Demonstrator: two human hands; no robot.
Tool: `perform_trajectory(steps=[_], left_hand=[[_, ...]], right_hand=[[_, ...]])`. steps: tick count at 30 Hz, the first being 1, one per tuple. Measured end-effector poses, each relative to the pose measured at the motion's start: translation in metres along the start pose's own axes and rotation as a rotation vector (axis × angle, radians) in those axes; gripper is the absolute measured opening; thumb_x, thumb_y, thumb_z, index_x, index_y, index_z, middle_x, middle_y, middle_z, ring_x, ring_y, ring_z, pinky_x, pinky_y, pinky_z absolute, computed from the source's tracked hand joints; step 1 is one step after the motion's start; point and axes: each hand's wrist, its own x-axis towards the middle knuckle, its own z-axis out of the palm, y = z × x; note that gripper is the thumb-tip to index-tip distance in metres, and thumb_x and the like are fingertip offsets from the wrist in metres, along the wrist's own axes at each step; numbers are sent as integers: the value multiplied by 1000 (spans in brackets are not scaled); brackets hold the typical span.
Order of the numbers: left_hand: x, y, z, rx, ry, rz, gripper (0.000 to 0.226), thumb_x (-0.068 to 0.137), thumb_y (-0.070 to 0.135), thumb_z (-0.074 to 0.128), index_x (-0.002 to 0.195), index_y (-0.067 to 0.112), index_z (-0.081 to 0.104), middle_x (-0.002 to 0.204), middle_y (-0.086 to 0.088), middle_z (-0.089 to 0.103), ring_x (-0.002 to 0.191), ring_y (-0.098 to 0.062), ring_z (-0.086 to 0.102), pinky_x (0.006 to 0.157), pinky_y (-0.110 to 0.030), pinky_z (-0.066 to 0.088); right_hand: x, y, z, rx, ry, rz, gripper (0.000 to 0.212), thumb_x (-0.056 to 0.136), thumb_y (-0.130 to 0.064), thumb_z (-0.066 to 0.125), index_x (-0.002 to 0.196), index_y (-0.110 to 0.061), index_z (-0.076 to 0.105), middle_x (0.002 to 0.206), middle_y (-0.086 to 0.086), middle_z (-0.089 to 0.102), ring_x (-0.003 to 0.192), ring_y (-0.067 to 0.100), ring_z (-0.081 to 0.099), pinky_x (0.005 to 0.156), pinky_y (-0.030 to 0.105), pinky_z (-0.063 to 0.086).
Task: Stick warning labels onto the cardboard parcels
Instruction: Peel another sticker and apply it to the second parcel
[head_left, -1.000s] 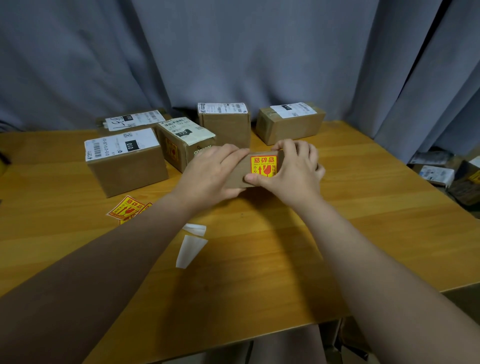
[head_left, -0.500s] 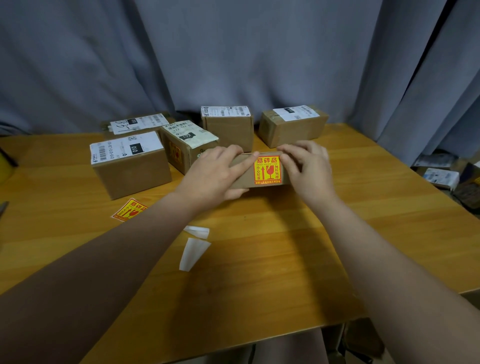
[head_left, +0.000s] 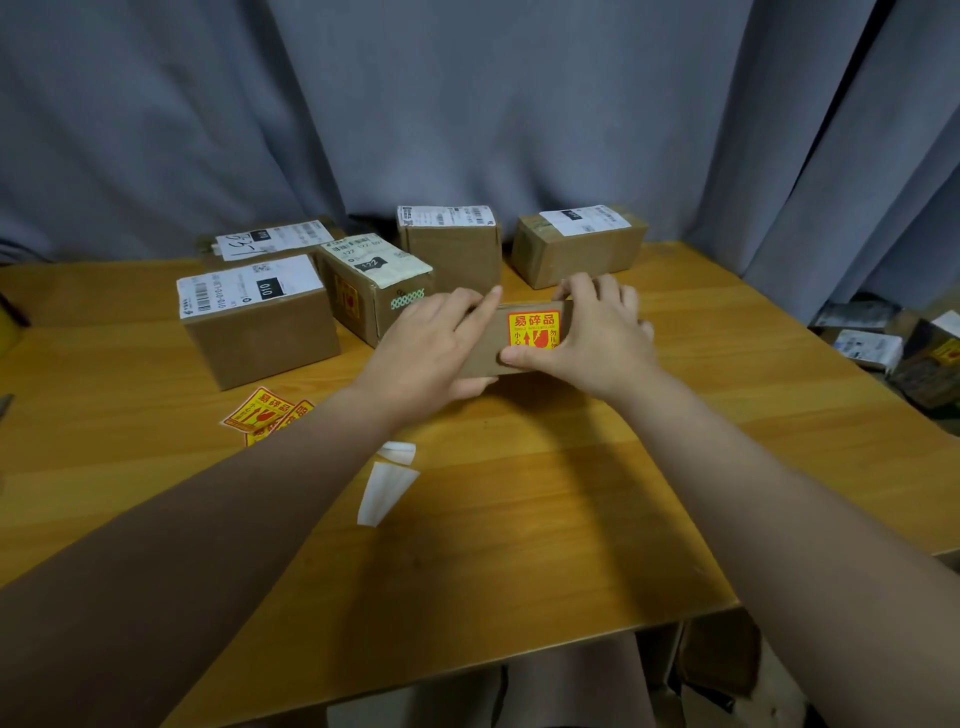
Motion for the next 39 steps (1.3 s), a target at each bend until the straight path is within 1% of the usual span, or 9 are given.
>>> perform_trajectory(steps=[7, 11, 15, 20, 24, 28, 33, 36, 39], left_hand=[[-7, -4, -6, -46, -15, -7, 76, 74, 42, 72, 135, 7, 43, 120, -14, 54, 108, -30, 53, 93, -43, 44], [-7, -2, -8, -70, -14, 2, 75, 73, 43, 73, 133, 8, 45, 118, -12, 54, 106, -29, 55, 91, -41, 45], [-7, -9, -10, -92, -43, -5, 77, 74, 46, 71, 135, 9, 42, 123, -12, 52, 111, -28, 52, 93, -40, 43], [9, 5, -13, -176, -64, 3, 77, 74, 48, 70, 136, 13, 40, 128, -9, 46, 115, -24, 48, 98, -37, 38], [22, 11, -17, -228, -94, -13, 83, 77, 60, 59, 143, 18, 30, 149, -6, 24, 134, -21, 30, 111, -36, 27], [17, -26, -14, -161, -104, -323, 84, 85, 61, 45, 149, 19, 12, 158, -5, 6, 145, -22, 8, 115, -36, 10], [10, -71, 2, 24, -352, -478, 86, 87, 56, 49, 150, 16, 6, 158, -11, 8, 146, -26, 5, 118, -39, 7], [8, -73, 5, -13, -283, -450, 67, 91, 39, 53, 147, 20, 23, 153, -8, 27, 142, -25, 22, 118, -40, 9], [5, -61, 2, -99, -159, -354, 52, 90, 33, 56, 139, 23, 43, 140, -4, 44, 132, -23, 35, 116, -42, 12]], right_hand=[[4, -7, 0, 272, 162, 148, 37, 75, -64, 60, 82, -29, 52, 105, -6, 48, 115, 21, 42, 83, 41, 33], [-8, -16, 11, 1, 150, 111, 57, 72, -79, 48, 100, -29, 52, 117, -2, 50, 117, 23, 39, 94, 48, 29], [-9, -6, -7, 14, 125, 102, 43, 82, -64, 51, 106, -30, 55, 118, -2, 54, 118, 21, 43, 95, 47, 28], [-20, 2, -15, -382, 35, -327, 83, 65, -74, 58, 129, -23, 43, 131, 3, 48, 130, 25, 38, 112, 51, 11], [-13, 15, -12, -550, 52, -362, 75, 73, -46, 67, 136, -24, 34, 124, 2, 53, 114, 26, 50, 92, 40, 34], [-9, 42, -5, -637, 123, -89, 81, 58, -45, 82, 127, -20, 48, 102, 10, 62, 88, 34, 57, 73, 43, 41], [2, 51, 23, -535, 16, -7, 60, 90, -37, 55, 142, -23, 27, 136, 5, 44, 125, 27, 40, 99, 43, 34], [7, 50, 35, -448, 13, 6, 62, 92, -9, 45, 147, -23, 20, 147, 4, 34, 135, 26, 30, 110, 40, 23], [15, 54, 34, -397, 40, 37, 62, 91, -6, 45, 146, -23, 25, 149, 4, 34, 137, 25, 29, 112, 38, 21]])
